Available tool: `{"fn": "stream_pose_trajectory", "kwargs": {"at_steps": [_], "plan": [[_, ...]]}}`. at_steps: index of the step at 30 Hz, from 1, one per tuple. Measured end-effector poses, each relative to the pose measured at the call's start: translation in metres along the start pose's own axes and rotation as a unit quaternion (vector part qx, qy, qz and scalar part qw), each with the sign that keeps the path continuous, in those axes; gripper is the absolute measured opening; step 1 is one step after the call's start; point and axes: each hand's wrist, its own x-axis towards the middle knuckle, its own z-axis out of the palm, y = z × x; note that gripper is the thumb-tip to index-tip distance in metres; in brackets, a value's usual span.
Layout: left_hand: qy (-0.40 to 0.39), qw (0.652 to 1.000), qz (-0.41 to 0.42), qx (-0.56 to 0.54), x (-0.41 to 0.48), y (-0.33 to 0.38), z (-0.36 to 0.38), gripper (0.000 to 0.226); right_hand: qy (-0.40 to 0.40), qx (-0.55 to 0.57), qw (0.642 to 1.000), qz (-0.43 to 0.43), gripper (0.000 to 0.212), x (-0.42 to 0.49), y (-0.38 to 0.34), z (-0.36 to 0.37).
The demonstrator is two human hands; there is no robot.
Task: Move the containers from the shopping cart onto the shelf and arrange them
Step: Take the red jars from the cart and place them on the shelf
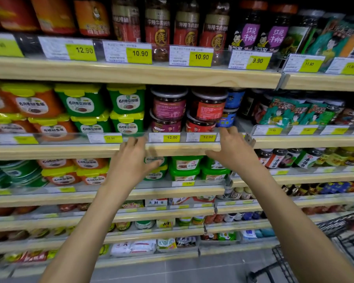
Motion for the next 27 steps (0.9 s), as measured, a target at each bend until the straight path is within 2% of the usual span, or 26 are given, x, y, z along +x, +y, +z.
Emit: {"fn": "stream_pose_trajectory", "kwargs": {"at_steps": [2, 6, 8, 19, 23, 27], "plan": [[-0.016, 1.0, 0.012, 0.005, -0.011, -0.01, -0.002, 0.074, -0.027, 0.001, 1.0, -0.004, 0.077, -0.014, -0.009, 0.004], [-0.134, 0.989, 0.041, 0.043, -0.036, -0.031, -0.012, 0.077, -0.075, 0.016, 0.997, -0.032, 0.077, -0.035, -0.041, 0.015], [-0.157, 0.985, 0.048, 0.059, -0.053, -0.043, -0.016, 0.078, -0.091, 0.024, 0.994, -0.055, 0.077, -0.049, -0.067, 0.02], [-0.161, 0.985, -0.023, 0.064, -0.213, -0.154, -0.076, 0.071, -0.121, -0.004, 0.984, -0.13, 0.077, -0.164, -0.187, 0.048], [-0.148, 0.983, -0.083, 0.075, -0.266, -0.201, -0.107, 0.07, -0.113, -0.026, 0.98, -0.159, 0.077, -0.198, -0.23, 0.055], [-0.117, 0.985, -0.105, 0.069, -0.303, -0.241, -0.138, 0.071, -0.119, -0.012, 0.976, -0.183, 0.076, -0.222, -0.277, 0.055]]}}
